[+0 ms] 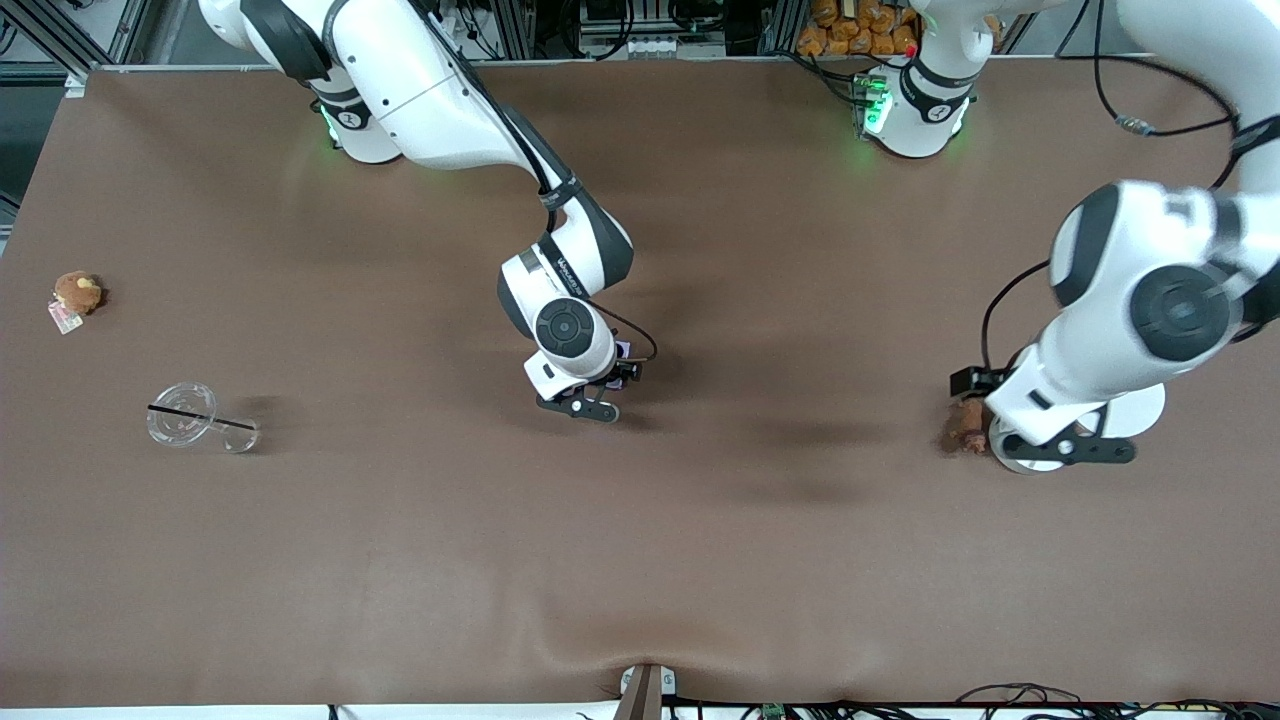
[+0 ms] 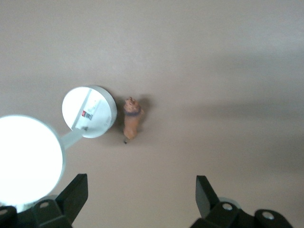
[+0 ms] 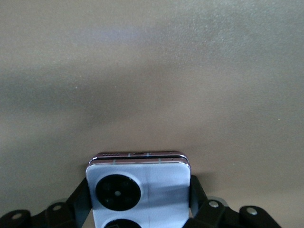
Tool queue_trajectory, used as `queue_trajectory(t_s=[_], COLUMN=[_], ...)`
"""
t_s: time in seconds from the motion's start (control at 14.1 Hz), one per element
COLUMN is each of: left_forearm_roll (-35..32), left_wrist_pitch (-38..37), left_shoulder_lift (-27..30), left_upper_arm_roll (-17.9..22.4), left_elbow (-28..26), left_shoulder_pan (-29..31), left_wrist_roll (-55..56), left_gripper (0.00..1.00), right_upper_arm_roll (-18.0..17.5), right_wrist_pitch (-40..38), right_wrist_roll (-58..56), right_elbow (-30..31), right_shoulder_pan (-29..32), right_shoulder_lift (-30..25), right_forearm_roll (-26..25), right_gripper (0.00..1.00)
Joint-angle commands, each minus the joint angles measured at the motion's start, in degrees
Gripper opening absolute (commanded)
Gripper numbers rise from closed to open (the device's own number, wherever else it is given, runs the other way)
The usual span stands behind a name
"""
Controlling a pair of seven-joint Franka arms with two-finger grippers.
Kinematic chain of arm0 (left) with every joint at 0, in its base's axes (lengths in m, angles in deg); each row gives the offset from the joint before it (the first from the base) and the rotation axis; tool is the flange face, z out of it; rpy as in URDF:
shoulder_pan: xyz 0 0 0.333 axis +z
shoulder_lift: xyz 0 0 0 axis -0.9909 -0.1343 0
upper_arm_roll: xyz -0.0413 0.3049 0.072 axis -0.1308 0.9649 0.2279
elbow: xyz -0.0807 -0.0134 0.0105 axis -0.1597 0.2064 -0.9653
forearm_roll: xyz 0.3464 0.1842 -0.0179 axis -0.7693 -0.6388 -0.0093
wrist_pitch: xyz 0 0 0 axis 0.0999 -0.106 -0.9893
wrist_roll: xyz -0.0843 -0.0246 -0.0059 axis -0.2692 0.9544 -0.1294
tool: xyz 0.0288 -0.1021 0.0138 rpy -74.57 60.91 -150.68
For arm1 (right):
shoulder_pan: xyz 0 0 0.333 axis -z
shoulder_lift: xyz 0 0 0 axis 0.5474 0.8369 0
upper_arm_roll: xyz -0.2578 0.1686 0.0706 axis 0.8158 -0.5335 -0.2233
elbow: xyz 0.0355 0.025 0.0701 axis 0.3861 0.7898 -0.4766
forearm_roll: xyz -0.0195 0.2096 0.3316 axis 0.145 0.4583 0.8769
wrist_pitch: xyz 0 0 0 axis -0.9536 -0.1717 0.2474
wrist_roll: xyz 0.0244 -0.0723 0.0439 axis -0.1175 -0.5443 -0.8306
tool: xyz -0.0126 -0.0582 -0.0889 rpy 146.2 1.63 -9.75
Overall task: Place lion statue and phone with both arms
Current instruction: 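Retract the left gripper while the right gripper carries the phone toward the glass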
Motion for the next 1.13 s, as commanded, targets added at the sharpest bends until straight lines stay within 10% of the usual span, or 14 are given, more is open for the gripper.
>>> queue_trajectory(t_s=[0.0,1.06], left_forearm_roll=[3.8,8.3], left_wrist_pitch=[-4.8,-10.0], left_shoulder_lift=[2.1,18.2], left_upper_arm_roll=[-0.6,2.9], left_elbow=[3.8,3.1], left_shoulder_pan=[0.7,1.8], left_wrist_roll=[-0.1,-0.5], left_gripper=[1.0,1.0], right_upper_arm_roll=[0.5,0.7], right_wrist_pitch=[0.1,-11.8], right_wrist_roll=[0.5,-20.7], right_elbow=[-0.1,0.0], right_shoulder_pan=[0.3,18.8], right_shoulder_lift=[-0.7,-11.0], right_forearm_roll=[0.6,-0.2], right_gripper=[0.23,0.23])
